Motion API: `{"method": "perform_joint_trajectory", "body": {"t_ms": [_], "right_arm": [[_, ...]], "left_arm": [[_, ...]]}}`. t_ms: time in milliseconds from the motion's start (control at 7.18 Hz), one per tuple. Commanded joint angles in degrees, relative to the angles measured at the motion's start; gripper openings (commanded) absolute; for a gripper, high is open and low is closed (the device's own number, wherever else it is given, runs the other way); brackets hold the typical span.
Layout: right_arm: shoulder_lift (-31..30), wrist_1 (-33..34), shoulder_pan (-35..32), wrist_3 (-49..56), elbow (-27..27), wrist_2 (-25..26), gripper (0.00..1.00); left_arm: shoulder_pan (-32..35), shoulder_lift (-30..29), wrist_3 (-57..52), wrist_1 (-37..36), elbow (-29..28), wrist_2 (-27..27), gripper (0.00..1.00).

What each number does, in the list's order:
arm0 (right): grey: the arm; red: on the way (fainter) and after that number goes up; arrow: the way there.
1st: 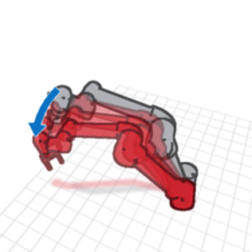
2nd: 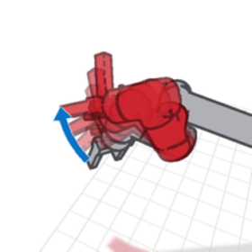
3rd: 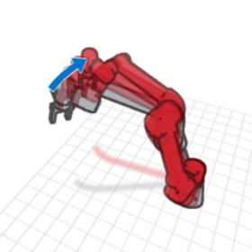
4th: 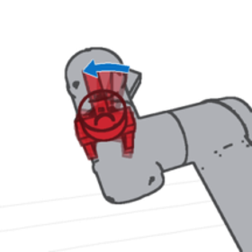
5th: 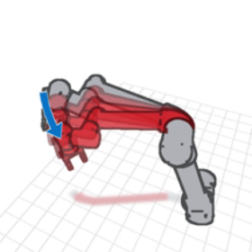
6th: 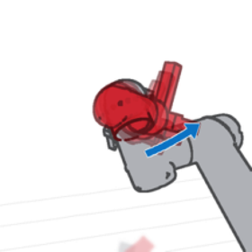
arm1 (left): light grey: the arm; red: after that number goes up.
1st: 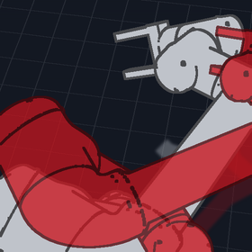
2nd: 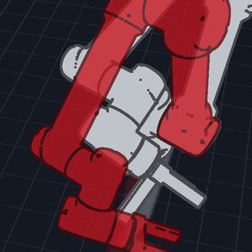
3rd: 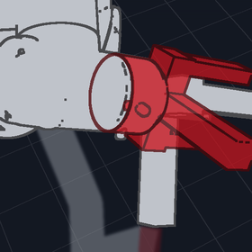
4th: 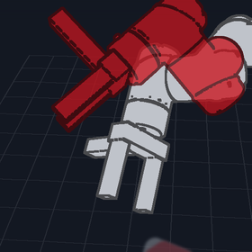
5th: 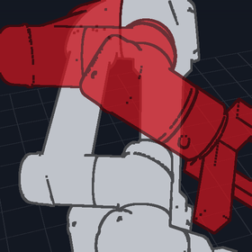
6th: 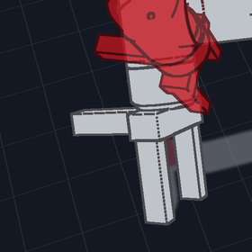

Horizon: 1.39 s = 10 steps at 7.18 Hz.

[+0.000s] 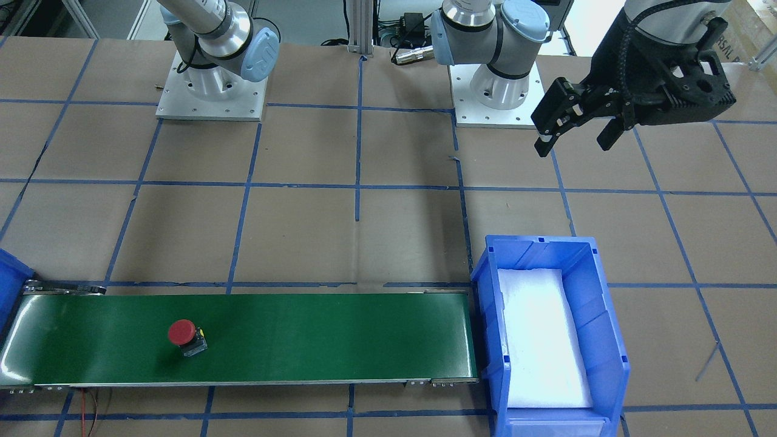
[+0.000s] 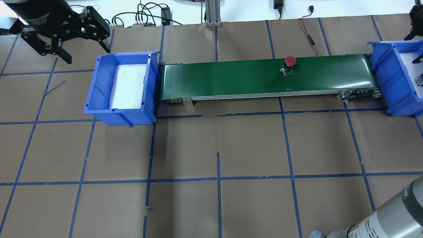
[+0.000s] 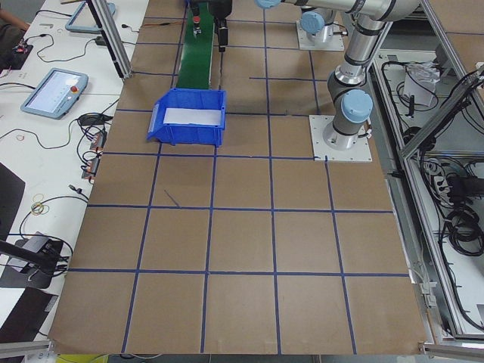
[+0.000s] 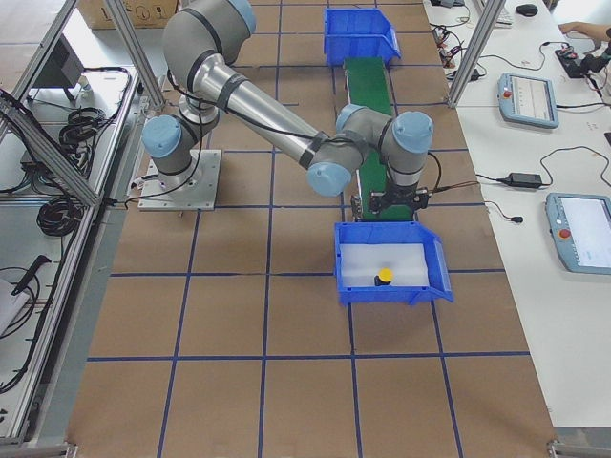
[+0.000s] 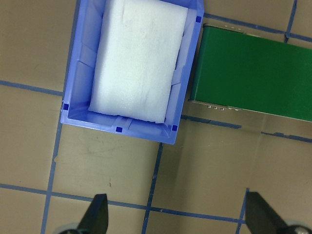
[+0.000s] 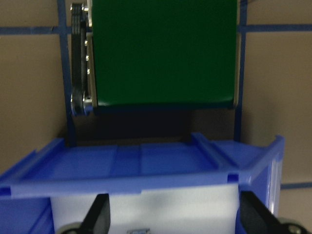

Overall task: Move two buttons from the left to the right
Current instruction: 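Raise the right gripper and move it back over the belt end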

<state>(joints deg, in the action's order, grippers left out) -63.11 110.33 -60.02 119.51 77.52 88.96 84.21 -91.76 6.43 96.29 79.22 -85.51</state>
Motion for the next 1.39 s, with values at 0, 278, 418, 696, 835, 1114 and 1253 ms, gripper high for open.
{"method": "perform_joint_trajectory", "body": {"t_ms": [0,278,418,696,835,1114,1253], "right_arm": [[-0.2,-0.3,-6.7,-5.7,2.5,0.2,1.00],[0.4,1.1,-10.5,-10.9,4.7,0.2,1.00],[0.4,1.8,-10.5,-10.8,5.7,-0.1,1.00],[1.2,6.6,-10.5,-9.4,7.6,-0.1,0.99],[1.2,6.7,-10.5,-9.3,8.0,-0.1,1.00],[1.3,6.7,-10.5,-9.4,8.2,0.0,1.00],[1.2,6.7,-10.5,-9.6,8.2,0.0,1.00]], "left_arm": [[-0.1,0.0,0.0,0.0,0.0,0.3,1.00],[0.0,0.1,0.0,0.0,0.0,0.3,1.00],[0.0,0.0,0.0,0.0,-0.1,0.3,1.00],[0.0,0.0,0.0,0.0,-0.2,0.3,1.00],[0.0,0.0,0.0,0.0,-0.2,0.3,1.00],[0.0,0.0,0.0,0.0,-0.2,0.3,1.00],[0.0,0.1,-0.1,0.0,-0.2,0.3,1.00]]}}
